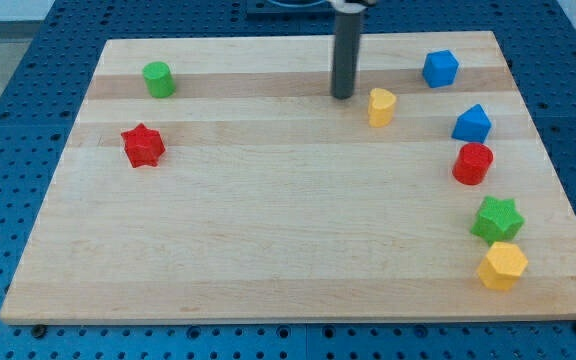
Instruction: Push the yellow heart diagonal towards the top left of the blue triangle
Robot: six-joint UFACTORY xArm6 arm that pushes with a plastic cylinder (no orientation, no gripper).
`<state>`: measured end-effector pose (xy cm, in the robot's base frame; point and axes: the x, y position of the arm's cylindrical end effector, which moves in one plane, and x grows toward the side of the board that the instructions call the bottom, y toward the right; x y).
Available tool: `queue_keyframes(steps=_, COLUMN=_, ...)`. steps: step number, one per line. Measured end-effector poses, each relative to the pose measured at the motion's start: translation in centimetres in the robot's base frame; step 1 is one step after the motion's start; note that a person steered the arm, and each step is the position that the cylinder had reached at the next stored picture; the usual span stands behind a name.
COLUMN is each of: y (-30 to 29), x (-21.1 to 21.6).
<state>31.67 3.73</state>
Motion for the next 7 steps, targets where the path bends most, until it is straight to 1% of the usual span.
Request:
queue_keyframes(steps=1, y=-0.4, x=5.1)
queue_keyframes(steps=2, y=-0.4, x=6.4)
queue_keyframes(steps=3, y=-0.4, x=6.3)
queue_keyframes(steps=4, y=-0.1, x=2.7)
queue_keyframes(steps=5, y=0.0, x=1.7)
queue_keyframes(steps=6, y=1.0, x=1.7)
queue_keyframes(steps=7, y=3.3, x=2.2)
